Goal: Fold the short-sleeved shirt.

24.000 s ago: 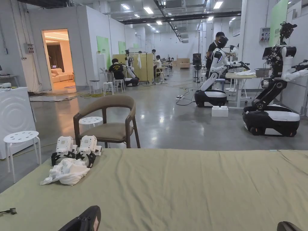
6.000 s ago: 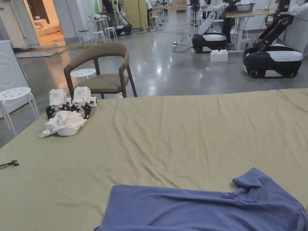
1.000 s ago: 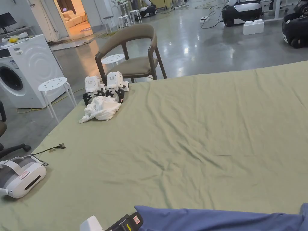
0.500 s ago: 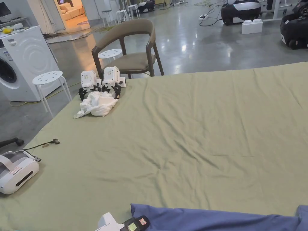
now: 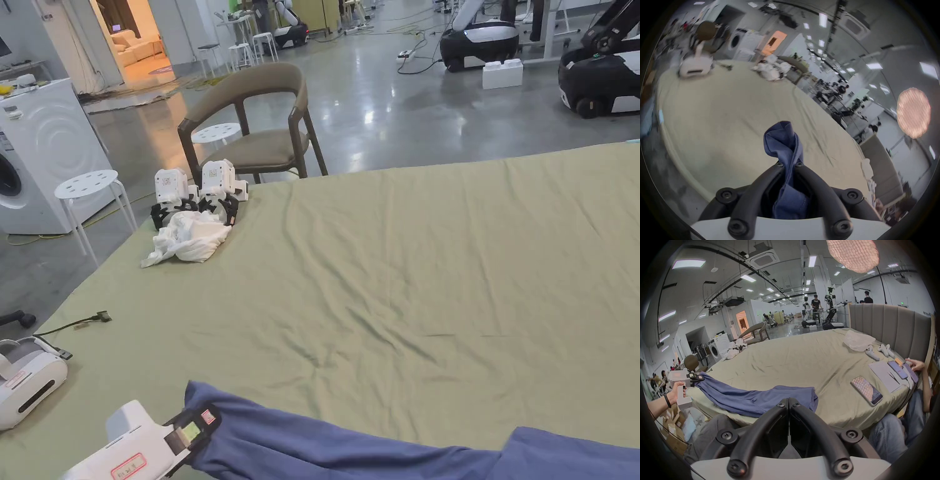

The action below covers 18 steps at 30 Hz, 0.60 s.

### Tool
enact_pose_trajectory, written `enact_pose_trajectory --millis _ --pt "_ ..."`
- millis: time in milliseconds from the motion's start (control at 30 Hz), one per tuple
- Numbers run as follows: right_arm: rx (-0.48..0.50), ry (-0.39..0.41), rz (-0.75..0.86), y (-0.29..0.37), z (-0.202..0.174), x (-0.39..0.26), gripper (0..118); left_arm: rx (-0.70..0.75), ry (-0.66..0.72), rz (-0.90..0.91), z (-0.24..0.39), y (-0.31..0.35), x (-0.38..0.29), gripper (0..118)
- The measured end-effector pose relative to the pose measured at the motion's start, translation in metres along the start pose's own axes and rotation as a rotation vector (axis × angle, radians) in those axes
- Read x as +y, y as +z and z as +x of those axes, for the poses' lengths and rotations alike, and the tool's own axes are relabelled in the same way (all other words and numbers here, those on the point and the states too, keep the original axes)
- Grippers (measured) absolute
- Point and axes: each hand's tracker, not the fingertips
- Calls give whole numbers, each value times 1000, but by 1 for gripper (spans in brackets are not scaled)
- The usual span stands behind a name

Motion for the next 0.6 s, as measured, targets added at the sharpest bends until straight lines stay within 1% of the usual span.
enact_pose_trajectory --millis 67,133,233,333,400,467,500,533,567,600 --pt "5 -26 5 0 1 -1 0 -52 -94 -23 38 1 -15 0" --pt "11 -34 11 3 1 0 0 -124 -213 -81 82 -7 -44 0" --pt "-2 -5 26 11 0 1 0 -202 -355 -148 139 -23 -96 0" --pt "-22 21 35 20 6 -3 0 -200 -437 -264 176 -53 -142 0" --pt "-37 22 36 28 11 -6 0 -184 -449 -320 185 -72 -165 0" --pt "-57 6 29 33 17 -9 0 -193 -450 -362 192 -83 -183 3" --pt "-65 -18 22 35 22 -11 0 -197 -454 -384 191 -87 -187 10" --pt "-67 -49 13 36 26 -14 0 -176 -456 -409 193 -92 -190 24" --pt "-67 -74 10 36 31 -17 0 -172 -458 -425 195 -94 -191 41" --pt "-72 -98 10 37 35 -20 0 -178 -443 -419 195 -96 -191 61"
